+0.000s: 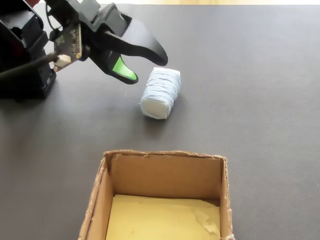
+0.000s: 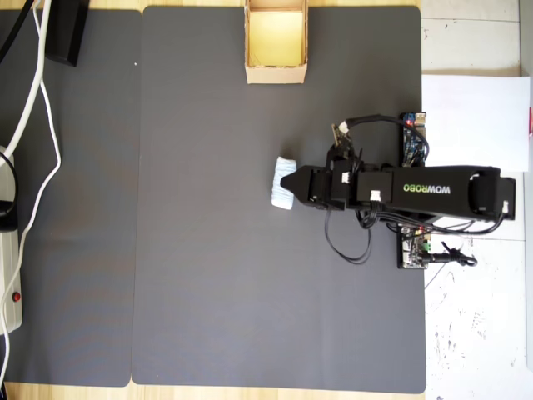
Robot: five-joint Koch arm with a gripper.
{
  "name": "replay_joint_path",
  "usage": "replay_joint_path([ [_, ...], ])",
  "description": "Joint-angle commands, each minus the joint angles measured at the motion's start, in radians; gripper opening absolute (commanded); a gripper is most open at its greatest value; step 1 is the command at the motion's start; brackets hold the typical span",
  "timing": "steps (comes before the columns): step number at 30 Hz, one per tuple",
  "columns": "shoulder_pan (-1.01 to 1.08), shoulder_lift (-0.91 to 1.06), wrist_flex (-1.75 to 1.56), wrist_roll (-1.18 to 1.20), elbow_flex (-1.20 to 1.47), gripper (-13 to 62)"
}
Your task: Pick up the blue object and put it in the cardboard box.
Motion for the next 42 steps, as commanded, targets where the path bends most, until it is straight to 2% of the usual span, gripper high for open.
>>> replay_joint_path([
  [1, -0.006, -0.026, 0.003, 0.009, -0.092, 33.0],
  [6, -0.015, -0.249, 0.064, 0.012, -0.287, 33.0],
  [15, 0.005, -0.402, 0.06, 0.071, -0.341, 32.8],
  [16, 0.017, -0.411, 0.051, 0.067, -0.337, 30.8],
  [21, 0.054, -0.413, -0.067, 0.063, -0.281, 19.4],
  [26, 0.071, -0.39, -0.299, 0.063, -0.181, 5.0],
  [42, 0.107, -0.209, -0.893, 0.144, 0.104, 5.0],
])
